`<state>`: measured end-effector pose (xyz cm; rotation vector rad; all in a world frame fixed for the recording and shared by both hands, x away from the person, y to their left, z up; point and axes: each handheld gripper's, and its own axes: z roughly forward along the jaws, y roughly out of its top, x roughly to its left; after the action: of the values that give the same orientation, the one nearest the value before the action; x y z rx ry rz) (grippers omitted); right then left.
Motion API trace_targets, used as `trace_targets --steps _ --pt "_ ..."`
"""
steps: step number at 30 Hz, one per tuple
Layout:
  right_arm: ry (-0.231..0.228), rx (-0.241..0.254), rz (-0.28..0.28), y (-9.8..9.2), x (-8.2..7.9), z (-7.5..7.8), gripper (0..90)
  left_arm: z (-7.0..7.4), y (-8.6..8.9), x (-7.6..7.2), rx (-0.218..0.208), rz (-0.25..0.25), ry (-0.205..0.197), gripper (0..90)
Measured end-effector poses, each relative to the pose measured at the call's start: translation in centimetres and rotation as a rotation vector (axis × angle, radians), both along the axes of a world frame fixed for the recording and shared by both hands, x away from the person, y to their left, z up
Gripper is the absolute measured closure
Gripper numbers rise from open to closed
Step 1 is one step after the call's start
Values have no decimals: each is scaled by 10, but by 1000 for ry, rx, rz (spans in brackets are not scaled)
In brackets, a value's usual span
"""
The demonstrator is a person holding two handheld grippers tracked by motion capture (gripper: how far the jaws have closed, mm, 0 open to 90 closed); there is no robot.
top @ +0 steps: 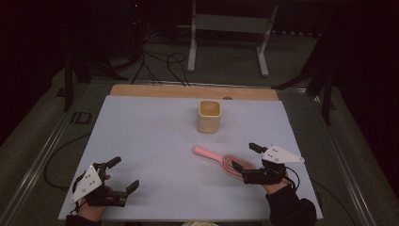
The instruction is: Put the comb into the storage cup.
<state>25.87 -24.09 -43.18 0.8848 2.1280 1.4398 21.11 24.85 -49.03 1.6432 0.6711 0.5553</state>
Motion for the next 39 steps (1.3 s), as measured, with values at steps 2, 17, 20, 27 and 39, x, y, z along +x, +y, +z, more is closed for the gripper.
trace_targets --steps 2,17,20,27,39 --pt "-2 -2 4 2 2 3 106 0 0 0 0 0 -2 3" --pt "36 -42 113 46 34 16 159 1 -1 -1 -4 -7 -7 2" --pt "46 -67 121 57 43 13 196 1 -1 -1 -7 -10 -7 3" --pt "84 -88 127 69 56 8 280 1 -1 -1 -10 -13 -5 3" --pt "159 -201 76 93 76 -14 647 1 -1 0 -16 -23 -4 3"
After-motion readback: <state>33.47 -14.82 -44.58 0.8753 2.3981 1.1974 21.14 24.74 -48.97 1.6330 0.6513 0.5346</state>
